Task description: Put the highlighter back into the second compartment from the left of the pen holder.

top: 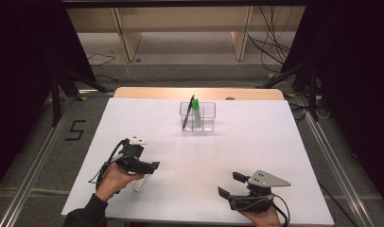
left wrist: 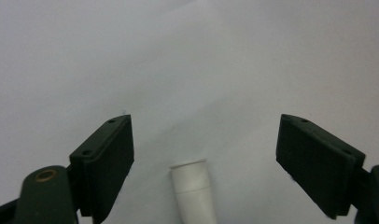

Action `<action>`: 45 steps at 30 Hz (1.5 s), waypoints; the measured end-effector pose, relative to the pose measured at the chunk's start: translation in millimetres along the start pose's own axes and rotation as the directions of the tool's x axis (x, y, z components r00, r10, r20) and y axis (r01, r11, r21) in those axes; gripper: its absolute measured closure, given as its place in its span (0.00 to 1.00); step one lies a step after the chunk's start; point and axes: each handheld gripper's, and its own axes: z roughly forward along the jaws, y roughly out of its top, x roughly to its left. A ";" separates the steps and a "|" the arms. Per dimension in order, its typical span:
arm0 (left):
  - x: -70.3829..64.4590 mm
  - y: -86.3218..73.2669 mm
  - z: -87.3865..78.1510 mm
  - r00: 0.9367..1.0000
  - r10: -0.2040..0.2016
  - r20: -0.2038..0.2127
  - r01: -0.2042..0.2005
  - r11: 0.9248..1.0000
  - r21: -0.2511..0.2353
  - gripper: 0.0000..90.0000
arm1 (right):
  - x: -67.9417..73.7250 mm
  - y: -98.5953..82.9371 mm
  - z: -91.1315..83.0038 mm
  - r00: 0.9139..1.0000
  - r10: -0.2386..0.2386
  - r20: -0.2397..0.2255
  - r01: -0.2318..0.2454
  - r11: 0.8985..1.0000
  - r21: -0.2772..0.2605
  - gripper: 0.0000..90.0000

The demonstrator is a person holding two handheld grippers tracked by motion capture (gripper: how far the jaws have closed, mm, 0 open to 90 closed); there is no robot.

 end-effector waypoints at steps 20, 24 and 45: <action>1.4 -24.2 0.4 1.000 -0.002 -0.009 0.003 0.998 0.064 0.22 | -2.4 -1.8 1.0 1.000 0.011 -0.005 -0.011 1.000 0.008 0.25; 3.7 -28.4 1.0 1.000 -0.005 -0.014 0.006 0.997 0.078 0.22 | -3.3 -2.5 0.6 1.000 0.010 -0.004 -0.010 1.000 0.006 0.25; -3.8 -42.5 -1.0 0.999 0.028 -0.018 -0.025 0.987 0.156 0.27 | -2.2 -3.0 1.6 1.000 0.012 -0.004 -0.012 1.000 0.009 0.25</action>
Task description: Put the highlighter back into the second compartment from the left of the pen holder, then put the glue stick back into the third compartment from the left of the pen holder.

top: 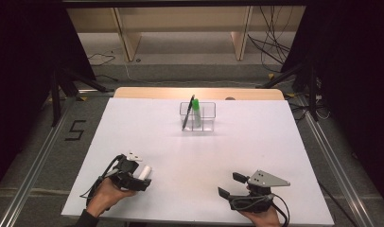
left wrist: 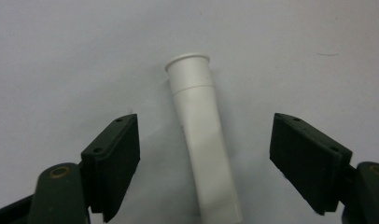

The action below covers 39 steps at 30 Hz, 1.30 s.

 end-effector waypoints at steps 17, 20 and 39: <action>-6.2 -7.1 5.8 0.999 0.032 -0.025 -0.031 0.998 0.054 0.51 | 2.6 -0.5 2.4 1.000 -0.011 0.001 0.011 1.000 0.014 0.25; -7.3 -6.9 5.7 0.999 0.035 -0.028 -0.034 0.998 0.051 0.56 | 4.7 0.3 1.8 1.000 -0.021 0.006 0.021 1.000 0.014 0.26; 2.7 -7.6 5.1 1.000 -0.002 0.024 0.001 0.999 0.050 0.78 | 6.7 0.5 4.8 0.999 -0.039 -0.010 0.039 0.999 0.030 0.26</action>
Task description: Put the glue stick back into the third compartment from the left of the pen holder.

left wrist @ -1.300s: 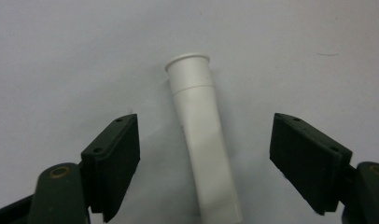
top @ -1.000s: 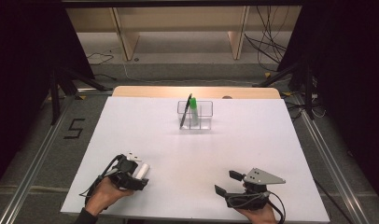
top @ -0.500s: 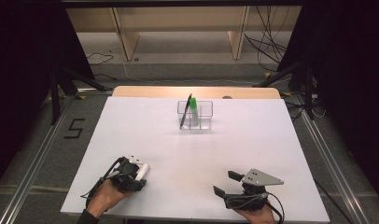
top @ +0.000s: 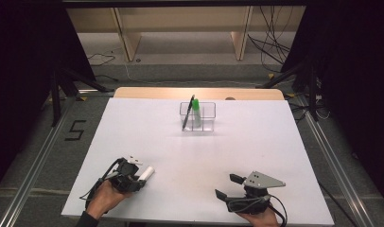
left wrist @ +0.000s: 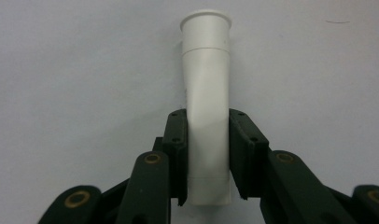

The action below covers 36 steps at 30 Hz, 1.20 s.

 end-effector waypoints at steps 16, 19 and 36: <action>3.3 2.5 -3.4 0.993 -0.011 0.115 0.026 0.991 -0.134 0.78 | -1.9 0.7 0.4 0.999 0.029 -0.027 -0.030 0.999 -0.015 0.26; 3.7 3.0 0.5 0.992 -0.010 0.126 0.030 0.987 -0.161 0.78 | -1.5 1.1 0.4 0.999 0.035 -0.038 -0.036 0.999 -0.019 0.26; -21.0 28.5 3.2 0.981 0.028 0.193 0.061 0.895 -0.442 0.78 | -3.5 17.5 -3.3 0.993 0.090 -0.071 -0.094 0.994 -0.057 0.26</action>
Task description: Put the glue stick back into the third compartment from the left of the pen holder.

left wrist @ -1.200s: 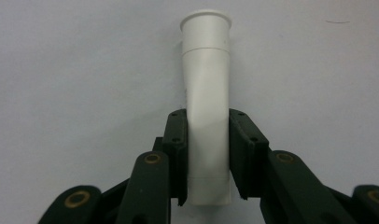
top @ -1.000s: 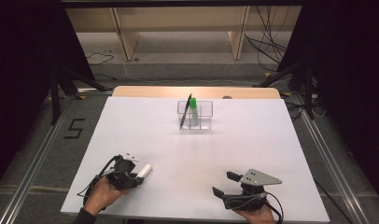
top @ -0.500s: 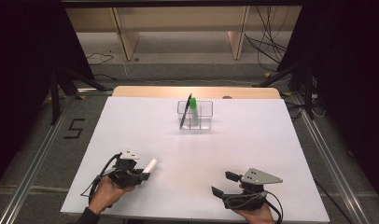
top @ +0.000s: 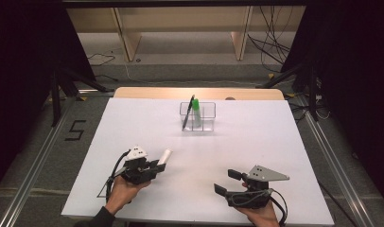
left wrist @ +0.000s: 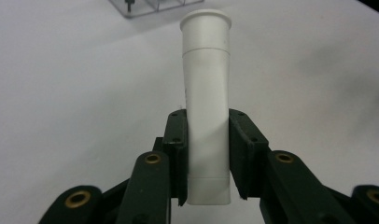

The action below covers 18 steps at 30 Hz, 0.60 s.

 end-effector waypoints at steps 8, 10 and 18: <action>-13.9 7.5 14.9 1.000 0.016 0.027 -0.013 0.996 -0.083 0.78 | -5.3 11.0 11.9 0.997 0.080 -0.020 -0.080 0.996 -0.024 0.26; -15.7 6.9 17.4 1.000 0.013 0.029 -0.010 0.996 -0.086 0.78 | -6.4 14.3 16.3 0.994 0.105 -0.029 -0.106 0.994 -0.028 0.26; -21.2 5.1 19.7 0.998 0.018 0.062 -0.012 0.996 -0.094 0.78 | -9.5 20.4 34.6 0.987 0.156 -0.046 -0.157 0.988 -0.012 0.27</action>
